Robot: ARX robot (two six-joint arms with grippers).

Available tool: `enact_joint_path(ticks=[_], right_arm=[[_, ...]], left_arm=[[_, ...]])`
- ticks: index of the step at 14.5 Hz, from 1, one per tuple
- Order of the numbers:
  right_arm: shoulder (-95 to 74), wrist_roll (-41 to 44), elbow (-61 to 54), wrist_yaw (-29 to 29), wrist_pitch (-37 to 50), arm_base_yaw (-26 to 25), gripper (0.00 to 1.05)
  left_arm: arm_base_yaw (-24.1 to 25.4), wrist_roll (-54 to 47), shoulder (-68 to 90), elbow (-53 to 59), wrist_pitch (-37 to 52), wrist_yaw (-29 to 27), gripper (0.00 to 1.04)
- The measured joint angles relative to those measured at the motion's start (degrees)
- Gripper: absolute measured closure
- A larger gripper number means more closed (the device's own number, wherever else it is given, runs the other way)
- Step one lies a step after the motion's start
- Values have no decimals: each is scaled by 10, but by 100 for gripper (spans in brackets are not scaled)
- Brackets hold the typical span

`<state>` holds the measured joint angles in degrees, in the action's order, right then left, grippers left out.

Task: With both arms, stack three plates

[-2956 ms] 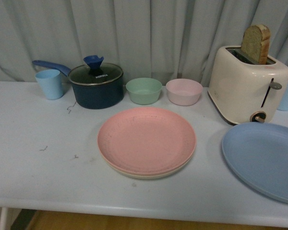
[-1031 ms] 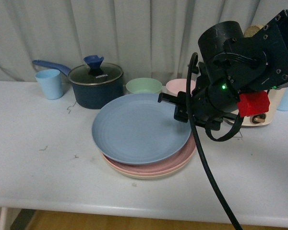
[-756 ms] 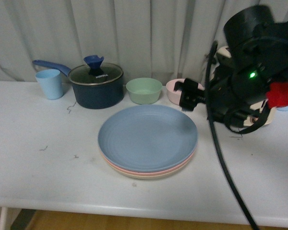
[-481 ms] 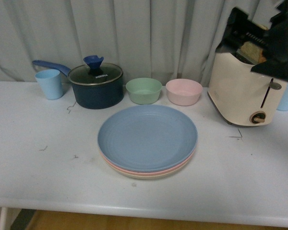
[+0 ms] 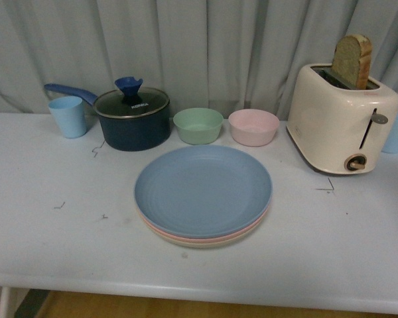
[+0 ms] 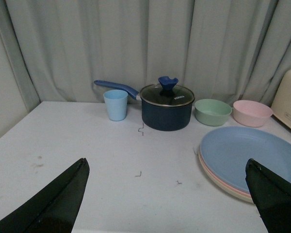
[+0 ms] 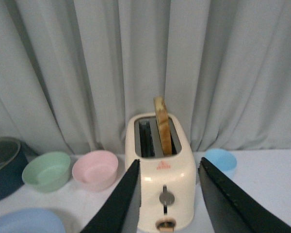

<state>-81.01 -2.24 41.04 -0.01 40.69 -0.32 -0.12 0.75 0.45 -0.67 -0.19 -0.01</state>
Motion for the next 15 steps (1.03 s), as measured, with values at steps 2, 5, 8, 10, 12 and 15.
enact_joint_path(ticks=[2,5,8,10,12,15], right_arm=[[87,13,-97,0,-10,0,84],[380,19,-346,0,-52,0,103],[460,19,-374,0,-98,0,103],[480,19,-379,0,-113,0,103],[501,19,-383,0,-128,0,103],[516,19,-403,0,-109,0,103]], left_arm=[[0,0,0,0,0,0,7],[0,0,0,0,0,0,7],[0,0,0,0,0,0,7],[0,0,0,0,0,0,7],[0,0,0,0,0,0,7],[0,0,0,0,0,0,7]])
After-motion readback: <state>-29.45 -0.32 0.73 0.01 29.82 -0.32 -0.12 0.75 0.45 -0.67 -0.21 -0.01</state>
